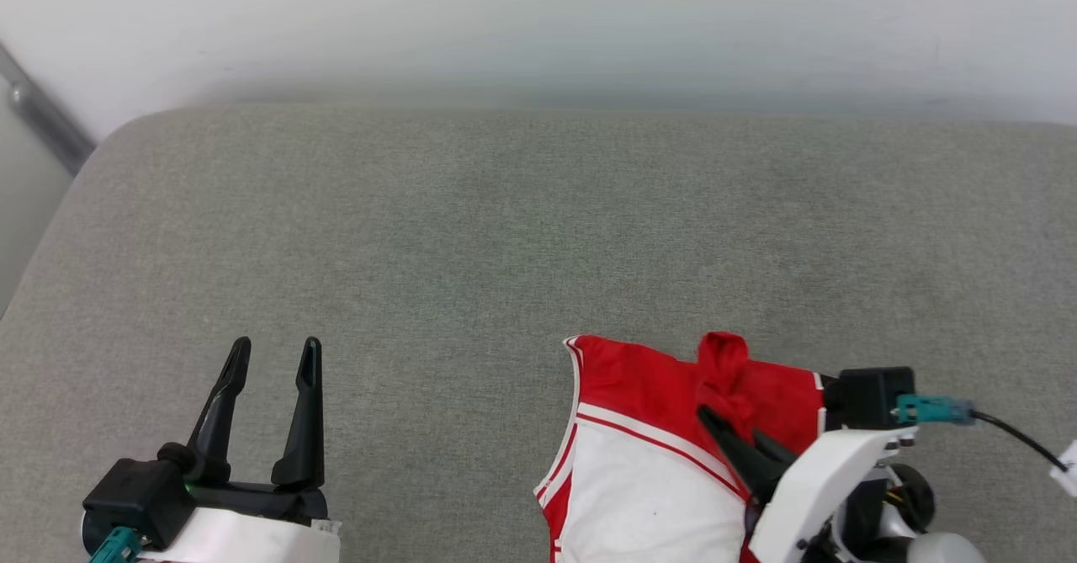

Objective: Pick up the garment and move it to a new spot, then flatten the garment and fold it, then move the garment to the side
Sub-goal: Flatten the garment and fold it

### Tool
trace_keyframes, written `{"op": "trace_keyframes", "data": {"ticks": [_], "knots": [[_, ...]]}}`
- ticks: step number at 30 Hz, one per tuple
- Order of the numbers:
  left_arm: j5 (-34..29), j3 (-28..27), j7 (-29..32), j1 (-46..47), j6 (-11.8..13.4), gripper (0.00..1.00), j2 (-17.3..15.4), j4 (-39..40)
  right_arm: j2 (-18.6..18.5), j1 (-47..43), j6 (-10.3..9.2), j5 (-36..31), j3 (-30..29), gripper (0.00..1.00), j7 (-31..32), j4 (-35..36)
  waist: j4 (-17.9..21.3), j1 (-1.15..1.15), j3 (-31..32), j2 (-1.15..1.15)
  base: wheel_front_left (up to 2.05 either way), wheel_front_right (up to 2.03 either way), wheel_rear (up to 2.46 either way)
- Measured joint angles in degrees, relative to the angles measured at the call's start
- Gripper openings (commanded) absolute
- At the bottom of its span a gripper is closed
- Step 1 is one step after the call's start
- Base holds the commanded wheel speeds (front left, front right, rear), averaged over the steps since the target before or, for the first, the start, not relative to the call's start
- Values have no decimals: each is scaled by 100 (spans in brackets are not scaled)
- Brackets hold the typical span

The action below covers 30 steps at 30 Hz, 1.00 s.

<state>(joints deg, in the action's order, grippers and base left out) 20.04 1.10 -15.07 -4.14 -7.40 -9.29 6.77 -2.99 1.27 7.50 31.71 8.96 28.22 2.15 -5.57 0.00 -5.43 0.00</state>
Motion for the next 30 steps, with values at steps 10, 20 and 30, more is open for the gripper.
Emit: {"op": "trace_keyframes", "data": {"ticks": [10,20,30], "knots": [[57,3,0,33,0,100,-55,-53,4,416,0,283,783,0,-712,-1023,-133,0,-42,0,0,0,0],[88,11,0,81,0,100,-66,-122,11,640,0,308,1664,100,-920,-1114,-84,0,-53,0,0,0,0],[86,36,0,82,0,100,-59,-116,-134,1156,0,-1326,739,100,-1206,-544,202,0,29,0,0,0,0]]}}
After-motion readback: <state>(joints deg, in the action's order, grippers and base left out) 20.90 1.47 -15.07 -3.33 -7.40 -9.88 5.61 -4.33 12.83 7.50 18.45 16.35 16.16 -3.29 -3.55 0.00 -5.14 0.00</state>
